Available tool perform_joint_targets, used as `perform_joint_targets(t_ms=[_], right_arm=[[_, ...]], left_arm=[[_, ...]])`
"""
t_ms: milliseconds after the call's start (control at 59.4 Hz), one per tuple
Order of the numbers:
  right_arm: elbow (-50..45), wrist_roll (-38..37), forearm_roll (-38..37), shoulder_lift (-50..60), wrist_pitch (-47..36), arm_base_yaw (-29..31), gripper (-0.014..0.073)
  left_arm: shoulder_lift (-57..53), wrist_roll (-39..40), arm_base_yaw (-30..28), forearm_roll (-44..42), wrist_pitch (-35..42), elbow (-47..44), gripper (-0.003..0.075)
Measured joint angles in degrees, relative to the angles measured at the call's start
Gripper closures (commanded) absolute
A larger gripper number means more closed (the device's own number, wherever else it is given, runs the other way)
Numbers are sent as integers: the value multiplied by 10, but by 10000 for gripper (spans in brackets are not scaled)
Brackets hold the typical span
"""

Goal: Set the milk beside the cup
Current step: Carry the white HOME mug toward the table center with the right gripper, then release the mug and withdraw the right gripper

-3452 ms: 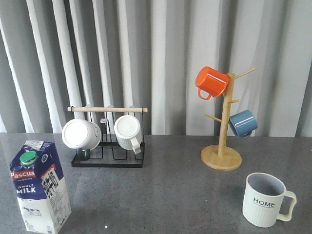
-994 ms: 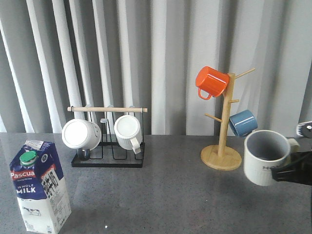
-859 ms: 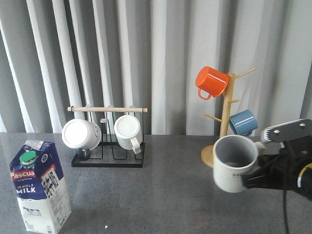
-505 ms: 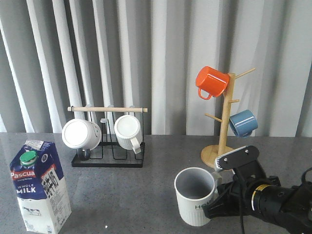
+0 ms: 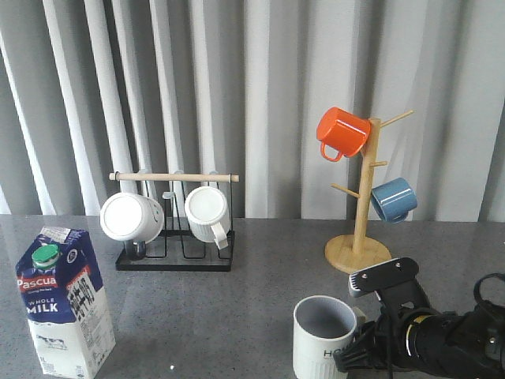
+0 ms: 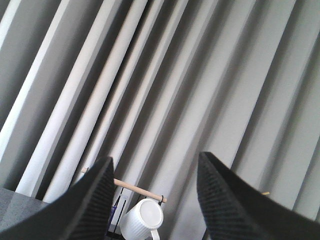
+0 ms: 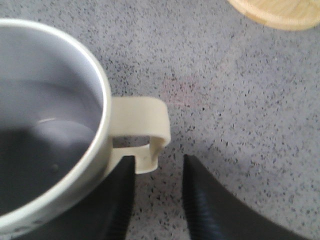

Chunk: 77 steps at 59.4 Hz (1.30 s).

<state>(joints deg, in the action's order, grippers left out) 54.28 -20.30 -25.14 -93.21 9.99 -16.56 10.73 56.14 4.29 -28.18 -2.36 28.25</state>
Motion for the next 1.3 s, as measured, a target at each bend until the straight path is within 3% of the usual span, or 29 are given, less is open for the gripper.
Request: perform_joint_targets(t_ms=[135,438,674,808,1010,1297], right_arm=[[0,0,6,2,23,0,130],[0,6,16,84,122,0,129],[0,97,105,238,209,0,146],[0,199,173,349,288,0,250],[-37,273,228,521,354,0,601],[-234,279,230,737,317,0,604]], left_arm=[[0,0,0,0,-3,0,343],[0,0,0,0,-13,0,343],[0,0,0,0,-18,0,343],[0,0,0,0,-18,0,343],[0,0,0,0,-18,0,343],[7,-14,0,0,-47,0,337]])
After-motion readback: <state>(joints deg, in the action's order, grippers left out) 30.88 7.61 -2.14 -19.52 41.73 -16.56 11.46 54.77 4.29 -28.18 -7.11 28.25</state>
